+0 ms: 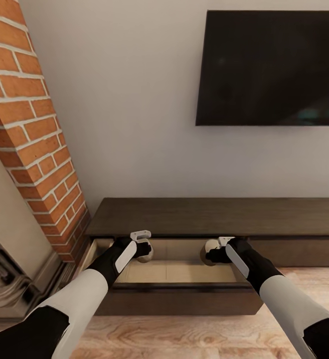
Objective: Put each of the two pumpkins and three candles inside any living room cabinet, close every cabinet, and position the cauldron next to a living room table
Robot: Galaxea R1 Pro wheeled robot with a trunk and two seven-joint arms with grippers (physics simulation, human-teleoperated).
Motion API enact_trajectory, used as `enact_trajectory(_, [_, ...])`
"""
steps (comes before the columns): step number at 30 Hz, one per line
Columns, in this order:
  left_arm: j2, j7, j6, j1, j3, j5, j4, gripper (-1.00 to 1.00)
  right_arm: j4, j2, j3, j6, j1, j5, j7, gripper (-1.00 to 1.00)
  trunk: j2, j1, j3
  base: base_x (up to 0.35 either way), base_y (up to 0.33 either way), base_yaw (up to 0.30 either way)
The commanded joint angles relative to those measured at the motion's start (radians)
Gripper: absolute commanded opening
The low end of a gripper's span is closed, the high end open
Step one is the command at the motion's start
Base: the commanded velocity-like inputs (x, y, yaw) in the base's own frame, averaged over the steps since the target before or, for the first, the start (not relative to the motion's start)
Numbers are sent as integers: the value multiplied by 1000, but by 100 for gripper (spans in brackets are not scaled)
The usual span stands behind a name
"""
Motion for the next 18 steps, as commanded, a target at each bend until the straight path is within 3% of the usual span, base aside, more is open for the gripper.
enact_trajectory(1, [1,9,2,0,-6,11,-2,-100,-2,-1,7,2,-1,-11,-9,-100,0,0,-3,25,0,0])
enact_trajectory(18, [1,9,2,0,-6,11,-2,-100,0,-1,5,3,-1,-10,-9,-100,0,0,-30,2,0,0])
